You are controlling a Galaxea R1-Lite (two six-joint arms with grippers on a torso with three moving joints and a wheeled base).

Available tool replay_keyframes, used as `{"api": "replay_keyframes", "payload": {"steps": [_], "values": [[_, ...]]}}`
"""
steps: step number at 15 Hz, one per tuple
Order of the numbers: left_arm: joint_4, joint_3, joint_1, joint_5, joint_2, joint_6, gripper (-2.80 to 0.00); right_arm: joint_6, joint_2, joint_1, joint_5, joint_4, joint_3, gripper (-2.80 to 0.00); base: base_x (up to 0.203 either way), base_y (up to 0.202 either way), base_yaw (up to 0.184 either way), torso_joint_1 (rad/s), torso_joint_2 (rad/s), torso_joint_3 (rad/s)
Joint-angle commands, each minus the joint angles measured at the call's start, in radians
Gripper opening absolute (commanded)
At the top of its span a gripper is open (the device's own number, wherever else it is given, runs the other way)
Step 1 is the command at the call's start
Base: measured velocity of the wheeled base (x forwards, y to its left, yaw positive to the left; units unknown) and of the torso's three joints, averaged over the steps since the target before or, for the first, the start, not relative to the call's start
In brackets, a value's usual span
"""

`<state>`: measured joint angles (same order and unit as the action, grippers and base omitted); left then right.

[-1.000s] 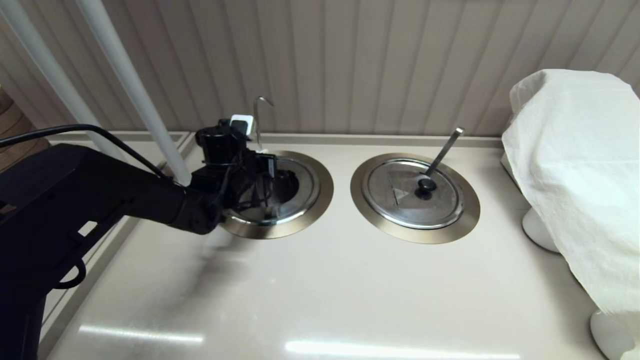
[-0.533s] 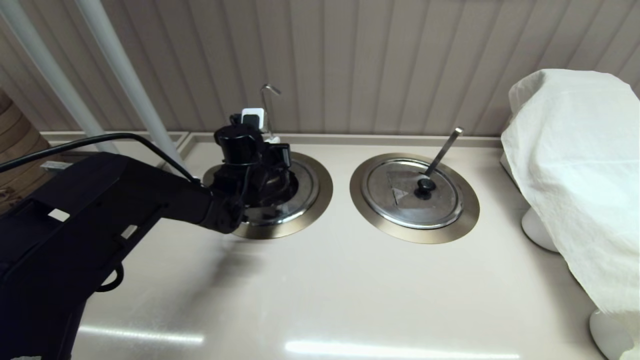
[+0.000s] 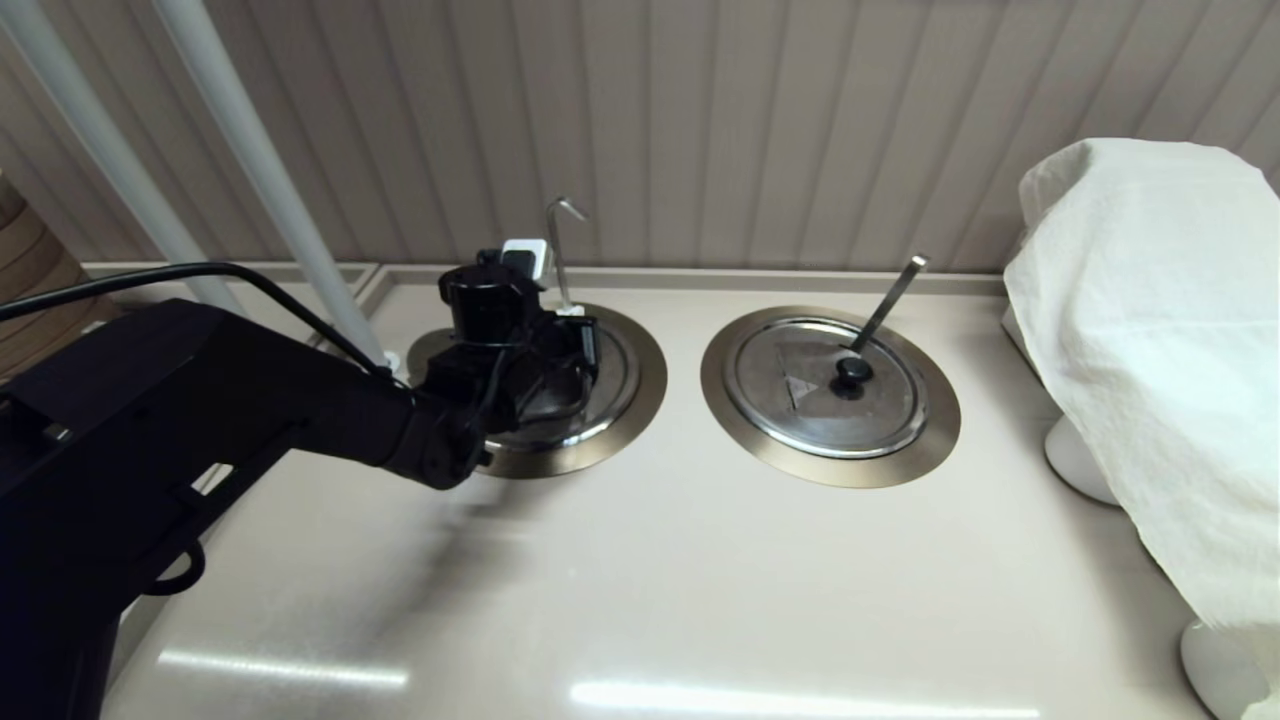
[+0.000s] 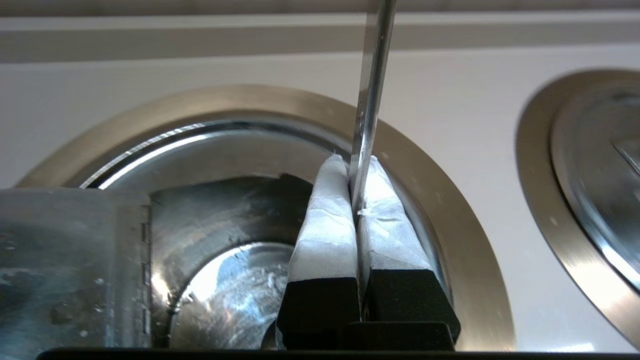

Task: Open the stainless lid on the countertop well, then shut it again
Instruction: Stir with a spoon

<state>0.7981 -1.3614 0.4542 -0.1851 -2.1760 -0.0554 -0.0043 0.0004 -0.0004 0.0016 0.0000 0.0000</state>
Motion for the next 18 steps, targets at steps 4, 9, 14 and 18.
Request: {"api": "replay_keyframes", "payload": {"steps": [4, 9, 14, 18], "values": [[-0.001, 0.031, -0.073, 0.013, 0.007, 0.126, -2.8, 0.0, 0.0, 0.0, 0.0, 0.0, 0.0, 0.0, 0.0, 0.0, 0.0, 0.0, 0.0, 0.0], [0.0, -0.06, -0.088, -0.045, -0.062, 0.129, -2.8, 0.0, 0.0, 0.0, 0.0, 0.0, 0.0, 0.0, 0.0, 0.0, 0.0, 0.0, 0.0, 0.0], [0.055, -0.14, -0.048, -0.129, -0.134, 0.126, -2.8, 0.0, 0.001, 0.0, 0.0, 0.0, 0.0, 0.0, 0.0, 0.0, 0.0, 0.0, 0.0, 0.0], [0.055, -0.142, -0.04, -0.131, -0.148, 0.126, -2.8, 0.0, 0.001, -0.001, 0.0, 0.0, 0.0, 0.0, 0.0, 0.0, 0.0, 0.0, 0.0, 0.0]]}}
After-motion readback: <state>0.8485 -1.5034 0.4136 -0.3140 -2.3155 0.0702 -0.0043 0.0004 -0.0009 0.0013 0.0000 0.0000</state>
